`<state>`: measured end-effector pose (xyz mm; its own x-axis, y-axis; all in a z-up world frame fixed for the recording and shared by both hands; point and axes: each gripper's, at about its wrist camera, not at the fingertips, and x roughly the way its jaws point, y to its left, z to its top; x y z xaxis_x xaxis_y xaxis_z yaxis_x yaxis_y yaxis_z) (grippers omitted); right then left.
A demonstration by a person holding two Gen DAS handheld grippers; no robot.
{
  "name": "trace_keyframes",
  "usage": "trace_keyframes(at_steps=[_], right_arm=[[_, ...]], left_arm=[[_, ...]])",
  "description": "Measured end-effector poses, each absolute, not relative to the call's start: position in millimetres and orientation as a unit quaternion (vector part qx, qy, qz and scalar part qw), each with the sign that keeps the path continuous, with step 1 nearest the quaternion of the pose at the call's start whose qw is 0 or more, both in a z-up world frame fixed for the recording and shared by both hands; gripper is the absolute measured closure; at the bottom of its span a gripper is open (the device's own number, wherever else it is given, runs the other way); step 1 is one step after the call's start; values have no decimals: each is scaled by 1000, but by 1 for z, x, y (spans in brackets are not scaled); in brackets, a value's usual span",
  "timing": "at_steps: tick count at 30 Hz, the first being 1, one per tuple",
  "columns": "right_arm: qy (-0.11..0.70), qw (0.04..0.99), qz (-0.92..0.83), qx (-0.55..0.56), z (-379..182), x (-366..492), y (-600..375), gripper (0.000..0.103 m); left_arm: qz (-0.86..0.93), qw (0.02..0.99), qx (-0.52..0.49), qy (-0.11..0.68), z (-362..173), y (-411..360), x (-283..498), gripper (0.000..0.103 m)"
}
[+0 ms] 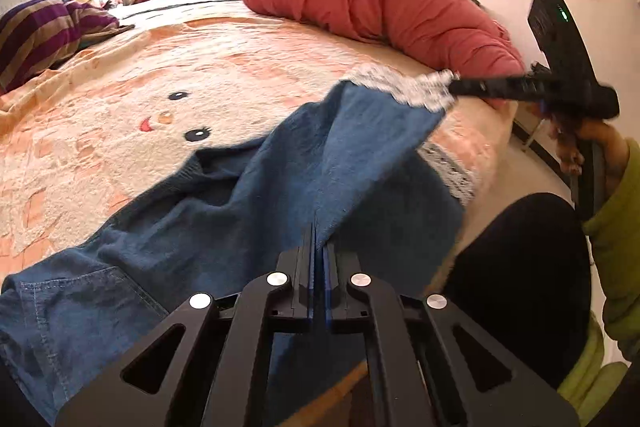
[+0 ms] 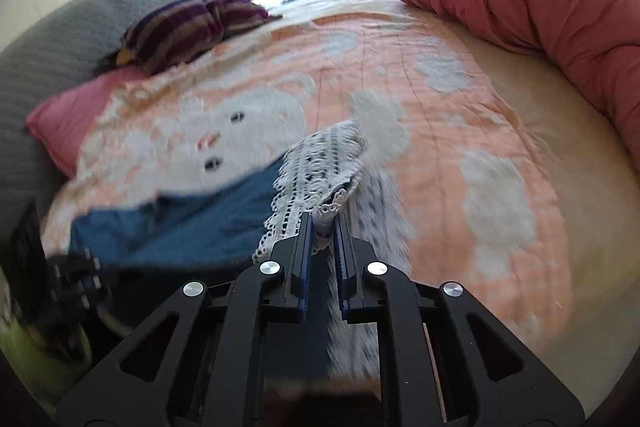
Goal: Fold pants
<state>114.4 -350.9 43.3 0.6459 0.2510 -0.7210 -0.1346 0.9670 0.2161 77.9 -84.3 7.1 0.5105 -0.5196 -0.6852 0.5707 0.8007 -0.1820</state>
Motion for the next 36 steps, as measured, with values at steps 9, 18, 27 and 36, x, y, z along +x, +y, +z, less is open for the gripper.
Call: trace_keyframes(at_steps=[9, 18, 27, 36], right_arm=[[474, 876, 80, 27, 11, 82, -370, 97], [540, 838, 76, -28, -5, 86, -365, 97], [525, 847, 56, -57, 5, 79, -366, 90], [507, 836, 149, -151, 12, 95, -300, 71]], left_arm=[[-355, 840, 83, 402, -5, -111, 52, 101], [-358, 821, 115, 431, -27, -123, 46, 100], [-357, 816, 116, 439, -34, -127, 49, 99], [-357, 817, 119, 437, -35, -128, 47, 98]])
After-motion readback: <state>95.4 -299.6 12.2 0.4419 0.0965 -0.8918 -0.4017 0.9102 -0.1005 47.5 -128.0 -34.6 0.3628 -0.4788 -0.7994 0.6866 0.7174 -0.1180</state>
